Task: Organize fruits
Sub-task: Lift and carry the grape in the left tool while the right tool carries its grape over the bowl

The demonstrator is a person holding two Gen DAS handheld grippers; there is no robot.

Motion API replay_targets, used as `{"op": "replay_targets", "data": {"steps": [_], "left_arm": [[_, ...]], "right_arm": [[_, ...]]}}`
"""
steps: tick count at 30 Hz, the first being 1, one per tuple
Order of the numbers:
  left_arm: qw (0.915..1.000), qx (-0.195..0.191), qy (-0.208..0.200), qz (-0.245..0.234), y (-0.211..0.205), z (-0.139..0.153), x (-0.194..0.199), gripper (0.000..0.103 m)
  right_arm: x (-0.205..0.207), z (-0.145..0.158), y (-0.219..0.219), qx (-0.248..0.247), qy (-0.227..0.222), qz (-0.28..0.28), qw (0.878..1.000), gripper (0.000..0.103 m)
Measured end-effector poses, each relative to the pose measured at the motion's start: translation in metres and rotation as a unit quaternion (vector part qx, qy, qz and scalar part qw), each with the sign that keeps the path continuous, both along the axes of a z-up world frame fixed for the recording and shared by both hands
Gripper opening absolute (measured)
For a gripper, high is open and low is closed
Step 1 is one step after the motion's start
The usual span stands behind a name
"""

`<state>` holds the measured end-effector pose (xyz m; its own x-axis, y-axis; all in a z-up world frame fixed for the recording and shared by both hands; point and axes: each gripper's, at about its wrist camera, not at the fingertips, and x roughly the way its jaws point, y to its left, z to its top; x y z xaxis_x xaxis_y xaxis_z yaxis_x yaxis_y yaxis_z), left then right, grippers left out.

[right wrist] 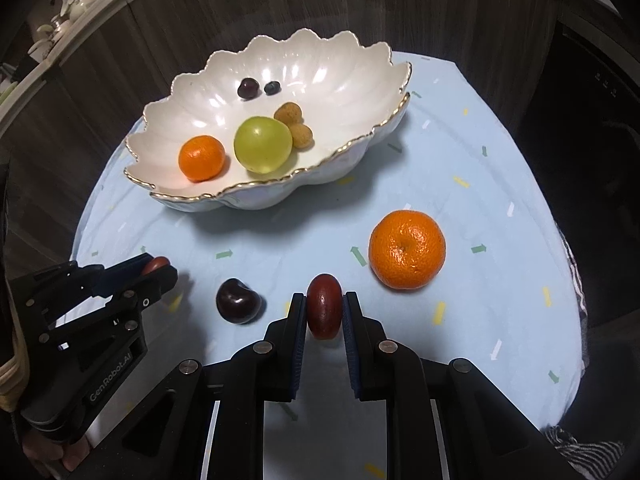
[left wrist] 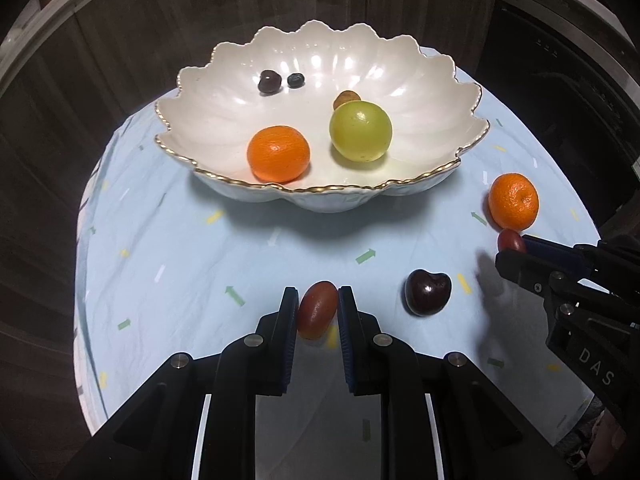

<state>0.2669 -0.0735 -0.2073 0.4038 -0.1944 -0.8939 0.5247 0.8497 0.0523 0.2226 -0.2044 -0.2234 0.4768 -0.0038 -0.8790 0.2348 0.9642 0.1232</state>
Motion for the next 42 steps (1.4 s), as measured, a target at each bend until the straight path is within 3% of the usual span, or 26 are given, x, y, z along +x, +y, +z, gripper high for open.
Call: {"op": "replay_targets", "data": {"steps": [22,42], "left_arm": [[0.9993,0.004,-0.029,0.025,-0.006,0.057,-0.001,0.021],[0.9984,-0.01,-0.045,0.032,-0.017,0.085,0.021,0.021]], "right_arm": [[-0.001,0.053,-0.01,-0.002,-0.045,0.0,0.999,0.019],[0.015,0.087,-0.019,-0.013,-0.075,0.003,0.997,0.019]]}}
